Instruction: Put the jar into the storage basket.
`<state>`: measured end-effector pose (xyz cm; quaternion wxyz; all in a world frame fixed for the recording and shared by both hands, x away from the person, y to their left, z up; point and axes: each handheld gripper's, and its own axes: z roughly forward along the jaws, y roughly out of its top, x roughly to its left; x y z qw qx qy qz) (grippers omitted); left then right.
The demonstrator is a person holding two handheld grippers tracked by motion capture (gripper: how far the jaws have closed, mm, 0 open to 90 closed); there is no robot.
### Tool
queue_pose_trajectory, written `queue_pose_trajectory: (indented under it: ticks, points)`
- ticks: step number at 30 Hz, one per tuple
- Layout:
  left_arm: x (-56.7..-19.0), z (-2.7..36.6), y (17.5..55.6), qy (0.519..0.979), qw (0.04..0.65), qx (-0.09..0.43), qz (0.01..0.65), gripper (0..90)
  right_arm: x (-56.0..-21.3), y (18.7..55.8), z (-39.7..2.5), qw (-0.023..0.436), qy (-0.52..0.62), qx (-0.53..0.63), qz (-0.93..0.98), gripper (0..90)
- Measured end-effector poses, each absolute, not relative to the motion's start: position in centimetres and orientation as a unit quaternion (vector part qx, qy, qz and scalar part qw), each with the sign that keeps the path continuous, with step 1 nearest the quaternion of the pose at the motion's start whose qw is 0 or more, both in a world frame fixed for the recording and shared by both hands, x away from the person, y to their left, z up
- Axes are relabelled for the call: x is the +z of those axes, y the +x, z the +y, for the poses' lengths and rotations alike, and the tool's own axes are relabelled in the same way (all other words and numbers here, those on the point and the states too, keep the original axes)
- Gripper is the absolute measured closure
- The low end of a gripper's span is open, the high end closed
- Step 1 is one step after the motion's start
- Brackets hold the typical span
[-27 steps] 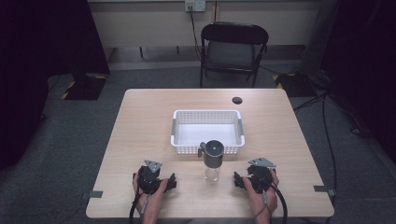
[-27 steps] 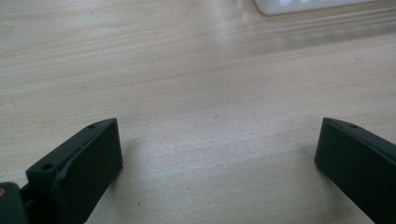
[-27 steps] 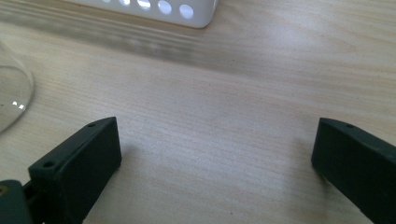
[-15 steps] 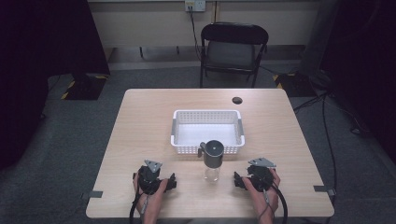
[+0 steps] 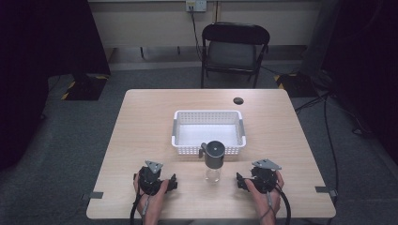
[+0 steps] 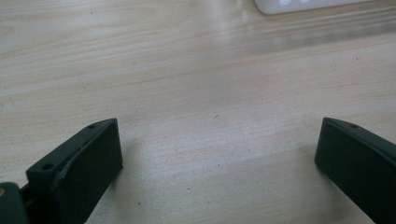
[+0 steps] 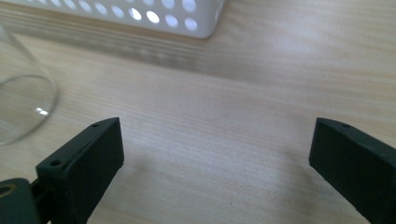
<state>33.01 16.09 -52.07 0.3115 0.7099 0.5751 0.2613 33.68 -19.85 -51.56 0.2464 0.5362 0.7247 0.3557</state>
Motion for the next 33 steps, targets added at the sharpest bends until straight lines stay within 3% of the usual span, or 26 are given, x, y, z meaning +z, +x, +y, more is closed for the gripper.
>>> queue_pose_trajectory:
  ticks: [10, 33]
  points:
    - [-52.1, 16.1, 33.0, 0.710, 0.311, 0.261, 0.575, 0.2, -49.6, 32.3, -19.7, 0.266, 0.499, 0.407, 0.717, 2.8]
    - [-52.1, 16.1, 33.0, 0.710, 0.312, 0.261, 0.575, 0.2, -46.2, 29.5, -16.6, 0.257, 0.416, 0.494, 0.719, 1.3]
